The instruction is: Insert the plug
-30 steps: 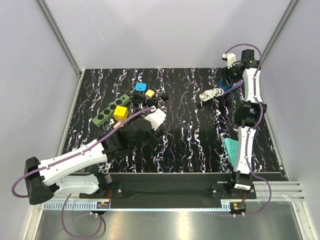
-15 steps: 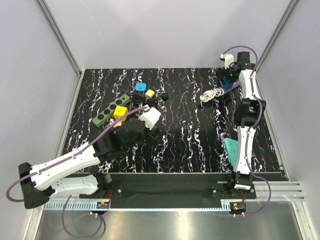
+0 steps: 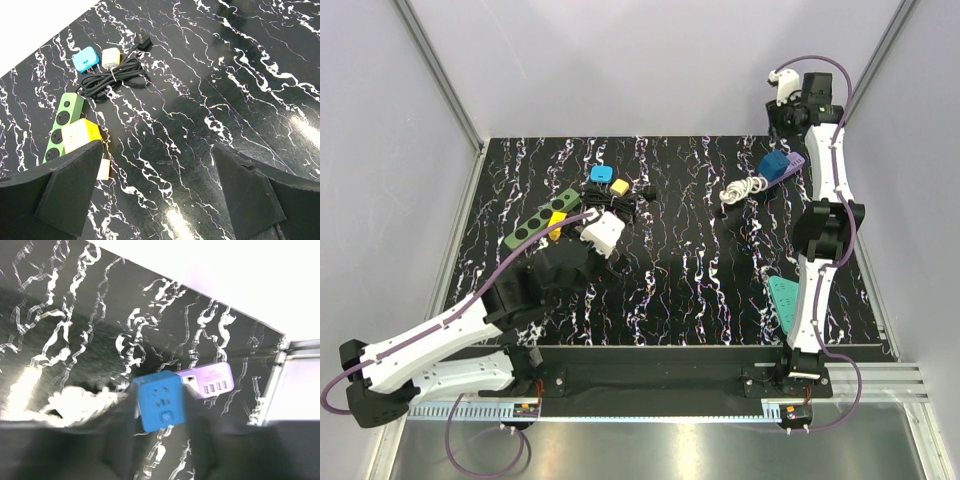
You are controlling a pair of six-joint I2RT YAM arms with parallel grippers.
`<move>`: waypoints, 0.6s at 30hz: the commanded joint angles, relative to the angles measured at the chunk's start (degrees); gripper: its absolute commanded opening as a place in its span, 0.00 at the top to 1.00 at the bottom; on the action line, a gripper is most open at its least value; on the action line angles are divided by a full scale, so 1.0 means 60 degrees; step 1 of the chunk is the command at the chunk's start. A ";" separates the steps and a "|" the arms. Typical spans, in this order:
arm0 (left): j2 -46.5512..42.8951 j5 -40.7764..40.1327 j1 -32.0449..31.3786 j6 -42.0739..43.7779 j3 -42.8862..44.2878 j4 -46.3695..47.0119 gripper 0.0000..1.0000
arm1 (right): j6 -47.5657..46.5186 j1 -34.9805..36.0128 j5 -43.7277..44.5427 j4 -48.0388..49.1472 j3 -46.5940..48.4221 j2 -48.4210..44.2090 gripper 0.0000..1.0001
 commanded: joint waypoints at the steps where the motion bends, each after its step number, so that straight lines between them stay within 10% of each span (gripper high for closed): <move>1: -0.0129 0.0080 0.0018 -0.0062 0.0094 0.0153 0.01 | 0.0345 -0.0014 0.0445 0.0286 -0.0253 -0.0495 0.84; 18: 0.0165 -0.0359 0.0018 0.0026 0.0138 0.0256 0.01 | 0.0770 -0.0043 0.1282 -0.0783 -0.0253 0.0664 0.98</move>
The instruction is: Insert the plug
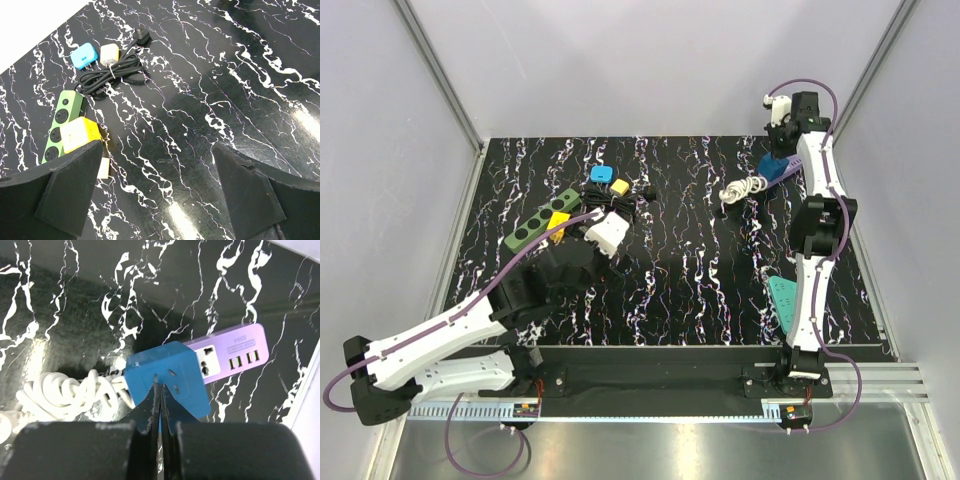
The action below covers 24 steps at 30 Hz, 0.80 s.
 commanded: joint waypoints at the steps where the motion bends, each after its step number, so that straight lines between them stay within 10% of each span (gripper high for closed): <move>1: -0.0101 -0.0403 0.0018 0.0000 0.0138 0.0263 0.01 | 0.0275 -0.0028 0.0360 -0.0557 0.0501 -0.0153 0.98; 10: 0.0308 -0.1386 0.0208 -0.1359 0.1059 -0.0131 0.01 | 0.2588 0.0030 -0.0940 -0.0572 0.0446 -0.2553 0.72; 15: 0.0660 0.0311 0.1683 -0.3499 0.2408 -0.1377 0.01 | 0.3862 0.0702 -0.2950 -0.0455 -0.2376 -0.4735 0.01; 21: 0.1419 0.1628 0.4496 -0.4555 0.3286 -0.2314 0.01 | 0.6051 0.2461 -0.1487 0.0174 -0.5588 -0.7633 0.00; 24: 0.2180 0.5191 0.6722 -0.5052 0.3332 -0.2374 0.01 | 0.8613 0.2462 -0.1456 0.0248 -0.6995 -0.8849 0.00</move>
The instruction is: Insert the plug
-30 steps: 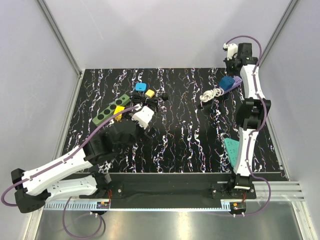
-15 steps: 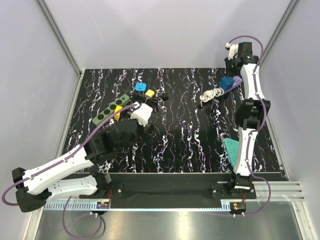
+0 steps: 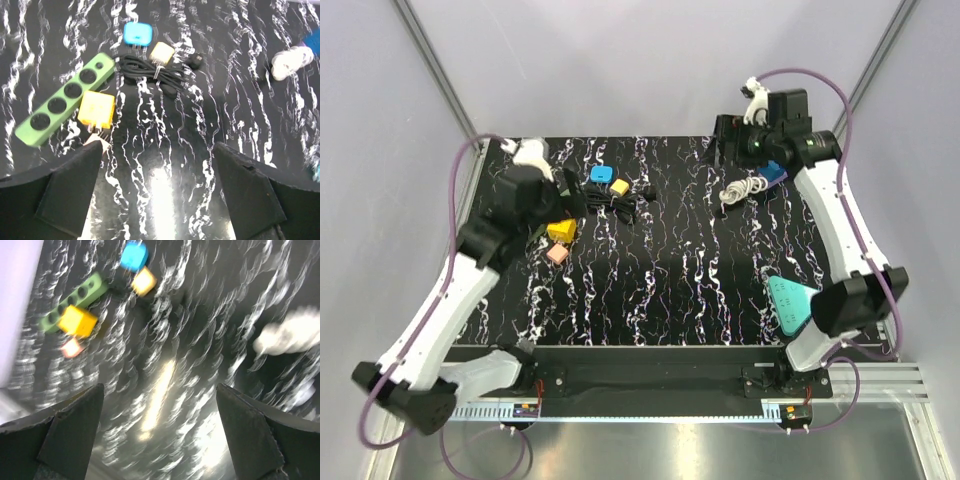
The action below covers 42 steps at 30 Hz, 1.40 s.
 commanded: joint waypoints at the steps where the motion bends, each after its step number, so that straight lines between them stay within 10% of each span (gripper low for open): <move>1: 0.0915 0.3742 0.1942 -0.1035 0.0192 -0.0392 0.02 | 0.3265 -0.0361 -0.0186 0.0269 -0.1459 -0.1229 0.00; 4: 0.1984 0.5093 0.3117 -0.0585 0.0191 -0.0377 0.04 | 0.3588 -0.0390 -0.1916 0.1819 -0.3319 -0.2285 0.00; 11: 0.4033 0.1963 0.3324 0.0456 -0.0232 -0.0524 0.06 | 0.4103 -0.0478 -0.2608 0.2600 -0.5095 -0.2974 0.00; 30: 0.7010 0.2489 0.3324 0.1922 -0.1172 0.0677 0.09 | 0.3575 -0.0464 -0.2624 0.2629 -0.5331 -0.4601 0.00; 42: 0.6587 0.2035 0.2124 0.1601 -0.1683 0.0224 0.30 | 0.3634 -0.0478 -0.2799 0.2629 -0.5404 -0.4557 0.00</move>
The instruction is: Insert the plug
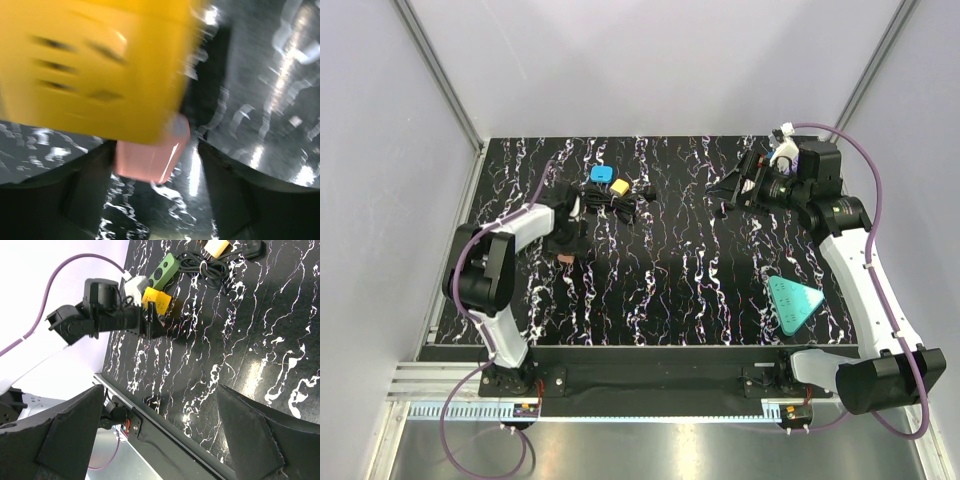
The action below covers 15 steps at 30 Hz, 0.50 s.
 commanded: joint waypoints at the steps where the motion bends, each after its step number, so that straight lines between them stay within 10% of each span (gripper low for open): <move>1: -0.0382 -0.0092 -0.0583 -0.0333 -0.0357 -0.0272 0.31 | -0.0042 0.0032 -0.0217 0.0280 0.0009 -0.0153 0.00; 15: -0.0135 -0.0986 -0.0834 -0.1184 0.0212 -0.0639 0.21 | 0.0017 0.0032 -0.0114 0.0294 -0.0078 0.0067 0.00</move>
